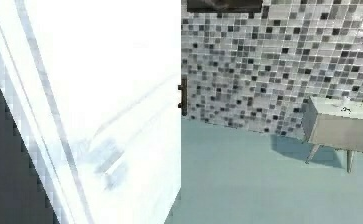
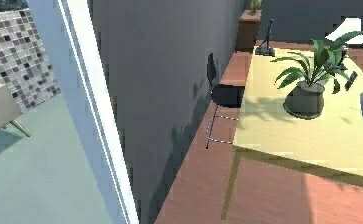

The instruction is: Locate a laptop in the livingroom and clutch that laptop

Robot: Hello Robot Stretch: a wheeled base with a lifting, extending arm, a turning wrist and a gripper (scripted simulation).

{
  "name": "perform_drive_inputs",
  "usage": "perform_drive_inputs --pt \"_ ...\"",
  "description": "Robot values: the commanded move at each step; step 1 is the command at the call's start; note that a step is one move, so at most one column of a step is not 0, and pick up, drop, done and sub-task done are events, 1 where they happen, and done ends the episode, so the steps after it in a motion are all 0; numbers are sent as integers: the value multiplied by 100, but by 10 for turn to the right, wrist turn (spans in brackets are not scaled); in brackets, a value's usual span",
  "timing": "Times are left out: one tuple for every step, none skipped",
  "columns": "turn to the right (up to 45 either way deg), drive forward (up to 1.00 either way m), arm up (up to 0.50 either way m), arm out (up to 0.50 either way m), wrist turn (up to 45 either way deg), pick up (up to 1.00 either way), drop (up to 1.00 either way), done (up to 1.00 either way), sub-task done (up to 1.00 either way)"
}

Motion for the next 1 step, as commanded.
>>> perform_drive_inputs --pt "180 0 0 0 0 0 0 0 0"
